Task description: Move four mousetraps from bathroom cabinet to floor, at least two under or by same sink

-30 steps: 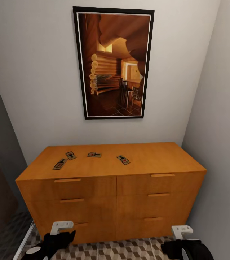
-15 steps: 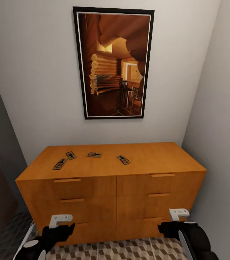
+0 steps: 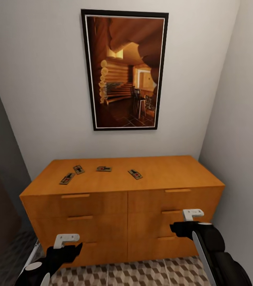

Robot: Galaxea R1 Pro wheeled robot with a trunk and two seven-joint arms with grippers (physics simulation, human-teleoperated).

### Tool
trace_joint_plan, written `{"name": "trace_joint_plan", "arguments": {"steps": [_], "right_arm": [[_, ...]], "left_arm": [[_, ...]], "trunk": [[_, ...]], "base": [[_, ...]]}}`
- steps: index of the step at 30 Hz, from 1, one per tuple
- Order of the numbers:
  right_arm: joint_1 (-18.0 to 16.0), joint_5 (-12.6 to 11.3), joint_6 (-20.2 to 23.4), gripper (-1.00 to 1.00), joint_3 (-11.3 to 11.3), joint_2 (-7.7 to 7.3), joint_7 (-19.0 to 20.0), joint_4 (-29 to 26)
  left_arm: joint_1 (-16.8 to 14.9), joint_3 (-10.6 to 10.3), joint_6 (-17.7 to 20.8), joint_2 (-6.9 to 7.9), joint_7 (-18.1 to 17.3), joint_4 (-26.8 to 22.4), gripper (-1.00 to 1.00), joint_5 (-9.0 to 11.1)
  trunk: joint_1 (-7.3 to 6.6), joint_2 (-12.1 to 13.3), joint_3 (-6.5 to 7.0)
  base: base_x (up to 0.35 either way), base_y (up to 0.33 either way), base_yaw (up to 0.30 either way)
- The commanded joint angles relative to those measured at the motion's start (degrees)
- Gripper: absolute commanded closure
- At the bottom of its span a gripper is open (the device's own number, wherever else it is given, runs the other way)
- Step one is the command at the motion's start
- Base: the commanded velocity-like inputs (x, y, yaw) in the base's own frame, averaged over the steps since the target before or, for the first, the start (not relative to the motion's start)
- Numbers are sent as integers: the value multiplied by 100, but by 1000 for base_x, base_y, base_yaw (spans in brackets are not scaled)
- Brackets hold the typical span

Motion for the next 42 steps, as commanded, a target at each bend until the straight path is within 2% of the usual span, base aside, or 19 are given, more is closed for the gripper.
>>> {"name": "trace_joint_plan", "arguments": {"steps": [1,15,24,30,34,42], "right_arm": [[-5,21,26,-100,3,-1,3,-5],[-43,25,26,-100,2,-1,2,-5],[-417,21,26,-100,11,31,-4,1],[-728,21,26,-100,14,45,-11,5],[-976,16,26,-100,14,52,-13,11],[-1243,20,26,-100,12,51,-22,23]], "left_arm": [[-3,2,35,1,7,-6,-100,55],[-2,-3,7,0,7,-5,-100,50],[-34,-29,-86,-46,41,-11,-100,1],[-376,-61,-74,-93,42,-13,-100,-17],[-772,-69,-53,-106,34,-14,-100,-21],[-1473,-73,-22,-121,13,-22,-100,-17]], "trunk": [[-3,-4,-6],[-3,-4,-6],[-3,-4,-6],[-3,-4,-6],[-3,-4,-6],[-3,-4,-6]], "base": [[-271,-12,0],[-86,-2,0],[-4,0,0],[0,0,0],[0,0,0],[0,0,0]]}}
